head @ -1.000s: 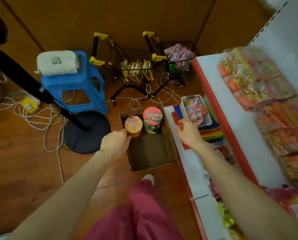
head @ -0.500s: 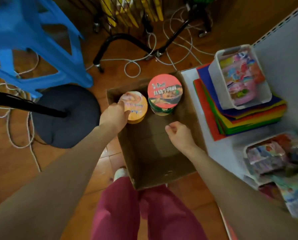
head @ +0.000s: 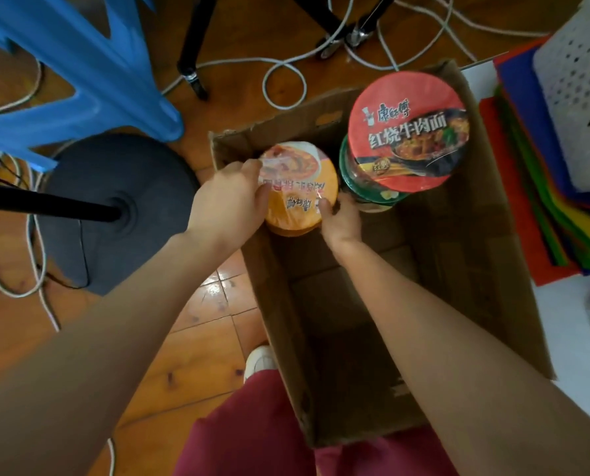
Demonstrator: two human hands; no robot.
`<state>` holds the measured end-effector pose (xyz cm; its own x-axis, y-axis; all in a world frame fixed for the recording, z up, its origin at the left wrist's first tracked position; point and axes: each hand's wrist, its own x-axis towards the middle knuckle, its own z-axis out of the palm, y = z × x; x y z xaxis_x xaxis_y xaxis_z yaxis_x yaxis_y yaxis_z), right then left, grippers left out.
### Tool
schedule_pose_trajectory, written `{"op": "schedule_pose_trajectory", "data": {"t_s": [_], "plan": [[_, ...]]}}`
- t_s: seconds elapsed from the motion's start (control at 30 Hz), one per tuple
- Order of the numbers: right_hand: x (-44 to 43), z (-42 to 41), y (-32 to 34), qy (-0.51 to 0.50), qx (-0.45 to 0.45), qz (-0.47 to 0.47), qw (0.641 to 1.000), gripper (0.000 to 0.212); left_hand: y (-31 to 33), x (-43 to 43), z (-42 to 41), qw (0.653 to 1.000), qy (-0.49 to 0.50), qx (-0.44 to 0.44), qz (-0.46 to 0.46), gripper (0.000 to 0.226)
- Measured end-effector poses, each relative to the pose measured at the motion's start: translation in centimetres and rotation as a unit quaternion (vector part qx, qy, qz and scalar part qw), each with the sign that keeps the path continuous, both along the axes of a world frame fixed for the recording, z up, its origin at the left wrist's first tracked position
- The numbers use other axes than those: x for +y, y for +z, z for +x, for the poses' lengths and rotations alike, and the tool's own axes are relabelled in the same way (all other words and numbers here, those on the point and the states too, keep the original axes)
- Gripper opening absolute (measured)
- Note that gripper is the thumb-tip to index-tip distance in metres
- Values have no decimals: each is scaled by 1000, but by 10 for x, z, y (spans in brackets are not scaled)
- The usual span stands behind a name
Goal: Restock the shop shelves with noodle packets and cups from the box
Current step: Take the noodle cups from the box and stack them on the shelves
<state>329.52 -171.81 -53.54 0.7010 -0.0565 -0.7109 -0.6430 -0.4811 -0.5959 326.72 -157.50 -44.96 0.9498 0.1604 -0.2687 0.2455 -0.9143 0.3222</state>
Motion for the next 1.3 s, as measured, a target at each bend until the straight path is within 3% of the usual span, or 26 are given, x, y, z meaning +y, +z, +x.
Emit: {"op": "schedule_pose_trajectory", "data": {"t_s": [0.27,0.43,0.7,0.97,1.3], "plan": [[-54,-30,22,10,32,-58,998,20,8,-12,5,999,6,12,-47,34],[-110,-53,31,63,65,-106,990,23,-20,-37,14,995,40,74,-61,33],[-154,-63,12,139,73,-113,981,28,-106,-60,35,974,117,192,-8,55],[-160,-59,-16,150,61,-114,980,26,-153,-55,45,947,261,186,-19,85],[-161,-62,-26,158,71,-114,978,29,-165,-63,35,950,264,164,22,49]]}}
